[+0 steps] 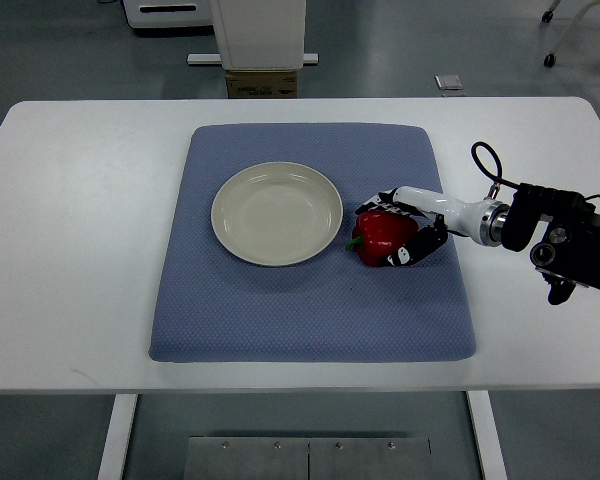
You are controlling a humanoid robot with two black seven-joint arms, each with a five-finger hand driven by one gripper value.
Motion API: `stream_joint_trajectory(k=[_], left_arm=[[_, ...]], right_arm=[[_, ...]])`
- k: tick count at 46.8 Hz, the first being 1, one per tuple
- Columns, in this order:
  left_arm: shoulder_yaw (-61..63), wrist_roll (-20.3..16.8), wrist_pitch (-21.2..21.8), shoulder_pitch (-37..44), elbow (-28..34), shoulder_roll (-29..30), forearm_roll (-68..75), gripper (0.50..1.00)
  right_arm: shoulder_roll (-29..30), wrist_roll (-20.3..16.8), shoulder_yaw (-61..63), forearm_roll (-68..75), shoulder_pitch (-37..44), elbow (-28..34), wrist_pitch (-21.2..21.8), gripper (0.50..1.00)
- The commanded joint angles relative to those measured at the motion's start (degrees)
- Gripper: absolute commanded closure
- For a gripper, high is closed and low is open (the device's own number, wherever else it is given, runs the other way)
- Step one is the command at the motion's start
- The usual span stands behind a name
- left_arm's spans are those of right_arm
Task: Place red pepper on plate with right hand
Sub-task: 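Close the right hand's fingers around the red pepper and lift it, then carry the held pepper over the cream plate and lower it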
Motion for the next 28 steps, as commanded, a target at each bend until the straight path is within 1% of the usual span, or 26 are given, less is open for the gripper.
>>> stream_joint_trajectory(k=[1,2,4,6,8,9,17,23,28], left_arm=[[0.0,0.0,0.0,0.0,0.0,0.0,0.0,0.5],[0.0,0.0,0.0,0.0,0.0,0.0,0.0,0.5],[0.0,0.0,0.0,0.0,0.0,0.0,0.0,0.5],[0.0,0.0,0.0,0.0,0.0,0.0,0.0,0.5],[0.0,0.0,0.0,0.0,0.0,0.0,0.0,0.5],[0.0,0.09,0.0,-0.08,0.0,0.0,0.0,0.5],[0.0,0.0,0.0,0.0,0.0,0.0,0.0,0.5],[0.0,0.0,0.0,0.0,0.0,0.0,0.0,0.5],[0.0,0.0,0.0,0.0,0.0,0.0,0.0,0.5]], right_arm=[[0.05,0.02,-0.01,-0.03,-0.15,-0.01,-0.04,0.753],[0.05,0.02,-0.01,-0.03,-0.15,-0.01,-0.04,0.772],[0.05,0.02,-0.01,-0.03,-0.15,-0.1,-0.04,0.829],[0.05,0.02,-0.01,-0.03,-0.15,-0.1,-0.04,0.9],[0.05,-0.07,0.17,-0.03,-0.06,-0.1,0.05,0.994],[0.05,-0.07,0.26,-0.03,0.02,-0.19,-0.04,1.0],[-0.03,-0.86,3.42,0.76,2.13,-0.54,0.14,1.0],[0.32,-3.14,4.65,1.73,4.42,-1.59,0.14,1.0],[1.89,-4.2,4.74,2.61,5.82,-2.03,0.05,1.0]])
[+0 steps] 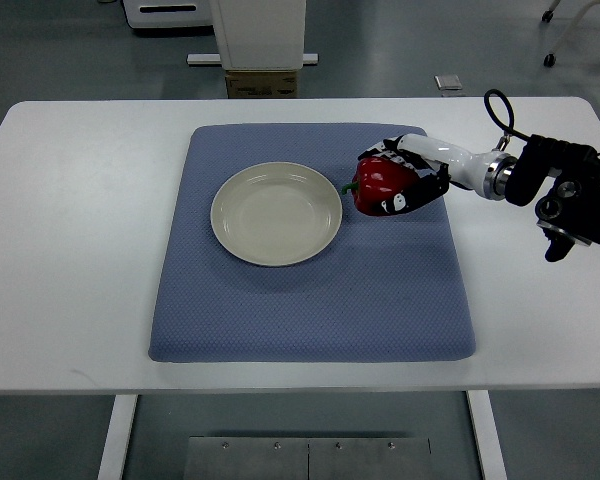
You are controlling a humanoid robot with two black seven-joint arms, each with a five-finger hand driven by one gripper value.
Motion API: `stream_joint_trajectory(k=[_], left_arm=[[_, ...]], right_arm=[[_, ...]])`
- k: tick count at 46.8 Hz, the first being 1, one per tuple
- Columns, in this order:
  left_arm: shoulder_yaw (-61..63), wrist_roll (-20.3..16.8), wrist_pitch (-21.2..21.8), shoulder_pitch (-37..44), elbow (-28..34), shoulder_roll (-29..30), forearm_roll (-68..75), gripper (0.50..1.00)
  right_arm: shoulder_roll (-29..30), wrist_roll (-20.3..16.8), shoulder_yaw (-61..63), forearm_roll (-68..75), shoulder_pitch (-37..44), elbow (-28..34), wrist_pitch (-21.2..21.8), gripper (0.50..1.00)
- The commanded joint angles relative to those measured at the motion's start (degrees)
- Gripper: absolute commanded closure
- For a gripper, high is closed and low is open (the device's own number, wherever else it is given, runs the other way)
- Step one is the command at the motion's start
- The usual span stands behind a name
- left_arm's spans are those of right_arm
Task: Place red pepper on plate with right hand
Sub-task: 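Carry the held pepper over the cream plate and lower it, then open the right hand to release the pepper onto the plate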
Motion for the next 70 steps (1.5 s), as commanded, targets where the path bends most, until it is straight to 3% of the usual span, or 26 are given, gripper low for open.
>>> stream_joint_trajectory(k=[1,39,70], left_arm=[[0.0,0.0,0.0,0.0,0.0,0.0,0.0,0.5],[0.0,0.0,0.0,-0.09,0.0,0.0,0.0,0.5],[0.0,0.0,0.0,0.0,0.0,0.0,0.0,0.5]], right_arm=[[1.46,-0.66,0.04,0.26,1.08,-0.63,-0.09,1.0],[27.22,-3.21,0.04,3.33,4.6,-17.33,-0.71,1.0],[27.57,-6.11,0.04,4.3,0.91,-19.97,-3.26,1.0]])
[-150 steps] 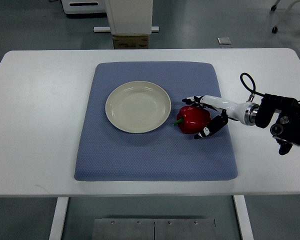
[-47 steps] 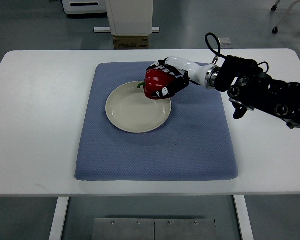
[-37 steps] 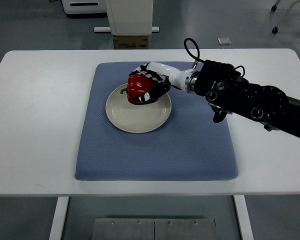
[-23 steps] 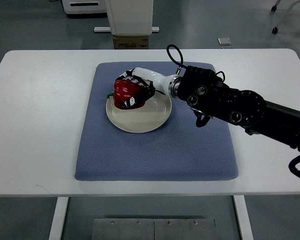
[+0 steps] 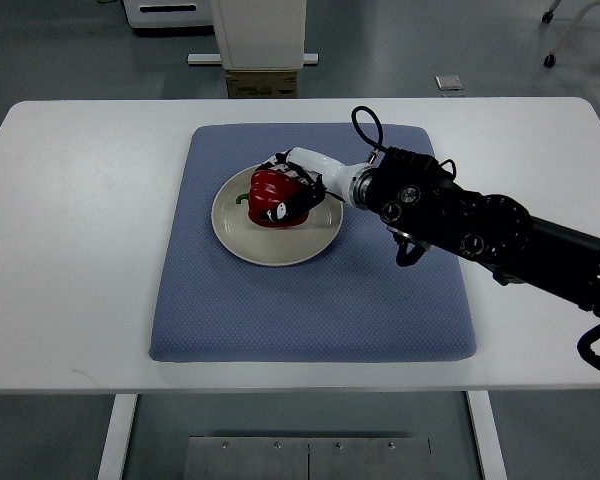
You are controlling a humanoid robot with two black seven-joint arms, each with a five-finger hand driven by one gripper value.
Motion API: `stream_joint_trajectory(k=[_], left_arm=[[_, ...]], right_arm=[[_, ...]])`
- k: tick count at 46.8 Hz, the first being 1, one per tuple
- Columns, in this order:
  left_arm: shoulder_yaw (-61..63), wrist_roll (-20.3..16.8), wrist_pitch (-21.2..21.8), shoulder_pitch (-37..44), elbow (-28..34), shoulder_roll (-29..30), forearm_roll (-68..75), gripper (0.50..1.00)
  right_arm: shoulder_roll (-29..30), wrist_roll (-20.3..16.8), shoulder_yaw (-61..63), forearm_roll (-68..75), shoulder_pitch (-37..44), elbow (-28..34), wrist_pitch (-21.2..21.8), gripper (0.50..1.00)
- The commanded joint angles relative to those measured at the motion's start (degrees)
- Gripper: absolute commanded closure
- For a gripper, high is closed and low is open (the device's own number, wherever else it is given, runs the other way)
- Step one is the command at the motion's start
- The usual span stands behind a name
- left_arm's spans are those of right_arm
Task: Place red pepper on plate with right hand
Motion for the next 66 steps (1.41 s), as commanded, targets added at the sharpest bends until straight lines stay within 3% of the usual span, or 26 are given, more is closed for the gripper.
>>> stream_joint_trajectory(k=[1,20,24,28,30,59,66], left_arm=[[0.0,-0.01,0.0,0.0,0.0,0.0,0.0,0.5],[0.0,-0.01,0.0,0.0,0.0,0.0,0.0,0.5],[0.0,-0.01,0.0,-0.09,0.0,0.0,0.0,0.5],[0.0,-0.01,0.0,0.0,0.0,0.0,0.0,0.5],[0.0,-0.01,0.0,0.0,0.0,0.0,0.0,0.5],[0.0,-0.01,0.0,0.0,0.0,0.0,0.0,0.5],[0.0,-0.01,0.0,0.0,0.0,0.0,0.0,0.5]], right_arm=[[0.0,0.0,0.0,0.03,-0.64,-0.08,-0.01,1.0],[0.0,0.26,0.08,0.12,-1.34,-0.08,-0.28,0.992],[0.0,0.35,0.08,1.43,-1.34,-0.08,-1.94,0.721],[0.0,0.53,0.08,2.49,-1.34,-0.08,-2.82,0.561],[0.0,0.53,0.08,2.58,-1.34,0.01,-2.83,0.519],[0.0,0.0,8.69,6.88,-0.72,0.01,-2.65,0.502],[-3.69,0.0,13.0,8.55,-1.43,0.1,-2.65,0.505]])
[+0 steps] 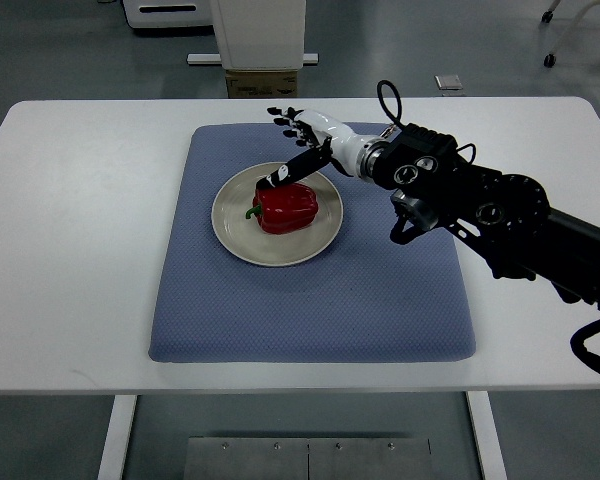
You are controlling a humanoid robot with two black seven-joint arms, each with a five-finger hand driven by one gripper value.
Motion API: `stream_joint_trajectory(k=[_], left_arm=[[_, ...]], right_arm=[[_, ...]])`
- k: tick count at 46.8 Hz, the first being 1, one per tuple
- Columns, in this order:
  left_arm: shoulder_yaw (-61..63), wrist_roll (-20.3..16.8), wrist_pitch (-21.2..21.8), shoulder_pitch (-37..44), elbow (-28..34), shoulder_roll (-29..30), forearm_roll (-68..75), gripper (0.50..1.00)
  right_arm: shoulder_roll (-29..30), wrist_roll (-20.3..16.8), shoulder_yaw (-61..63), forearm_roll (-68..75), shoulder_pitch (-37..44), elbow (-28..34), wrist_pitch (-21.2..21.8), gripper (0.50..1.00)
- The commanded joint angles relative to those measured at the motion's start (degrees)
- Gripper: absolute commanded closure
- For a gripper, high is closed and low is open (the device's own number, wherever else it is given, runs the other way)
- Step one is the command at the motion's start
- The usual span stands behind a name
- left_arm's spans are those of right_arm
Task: Place red pepper on plate with right hand
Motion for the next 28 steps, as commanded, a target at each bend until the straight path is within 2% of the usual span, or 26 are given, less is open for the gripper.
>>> stream_joint_trajectory(k=[1,19,28], left_arm=[[0.0,0.02,0.0,-0.01,-0.01,0.0,0.0,0.5],[0.0,0.02,0.0,-0.01,-0.01,0.0,0.0,0.5],[0.0,0.02,0.0,-0.01,-0.01,0.0,0.0,0.5]], right_arm=[[-1.91,0.02,1.97,1.0,-0.62,0.01,-0.01,0.505],[-7.8,0.72,13.13,1.18,-9.67,-0.08,-0.1,0.505],[-9.04,2.65,17.09,1.18,-13.89,-0.08,-0.19,0.505]])
